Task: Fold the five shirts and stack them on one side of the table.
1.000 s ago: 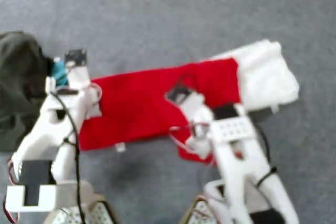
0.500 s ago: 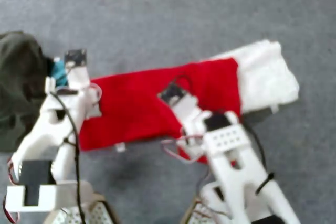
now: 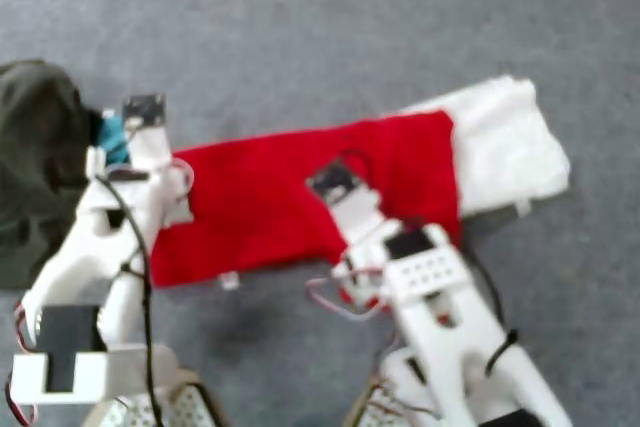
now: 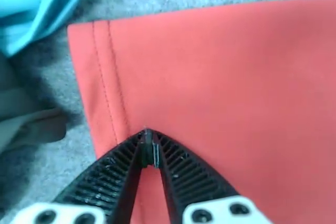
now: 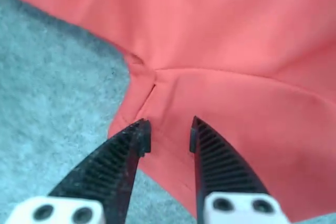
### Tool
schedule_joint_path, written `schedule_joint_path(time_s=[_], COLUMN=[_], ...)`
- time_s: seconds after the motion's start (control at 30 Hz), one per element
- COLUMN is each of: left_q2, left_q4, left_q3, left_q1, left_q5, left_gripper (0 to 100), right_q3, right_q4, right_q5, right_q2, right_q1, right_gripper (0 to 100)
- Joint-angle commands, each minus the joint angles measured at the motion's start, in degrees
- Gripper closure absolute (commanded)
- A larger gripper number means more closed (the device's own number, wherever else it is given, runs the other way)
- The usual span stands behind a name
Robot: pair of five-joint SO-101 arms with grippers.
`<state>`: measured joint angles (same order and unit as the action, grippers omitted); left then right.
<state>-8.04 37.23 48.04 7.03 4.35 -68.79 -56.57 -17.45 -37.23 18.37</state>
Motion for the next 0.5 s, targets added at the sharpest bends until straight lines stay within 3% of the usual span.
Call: schedule_joint_path(time_s=[0.0,0.2,0.37,0.47], left_q2=[-0.3,-0.3,-0.3,-0.3], left_q4=[-0.8,-0.8,-0.8,-0.8], left_q3=[0.1,0.1,0.1,0.1], left_q1=[0.4,0.4,0.4,0.4], left_q5=[0.4,0.4,0.4,0.4], left_gripper=[97,97,97,97], right_q3=[-0.1,-2.2,-4.2,-4.6], right_q4=[0.7,1.1,4.1,4.8], right_q5=[0.6,0.3,0.2,0.2], right_q2=[-1.1,-1.1,-1.1,-1.1], right_q1=[0.6,0.6,0.6,0.6], right_gripper=[85.8,86.1,97.0,98.0])
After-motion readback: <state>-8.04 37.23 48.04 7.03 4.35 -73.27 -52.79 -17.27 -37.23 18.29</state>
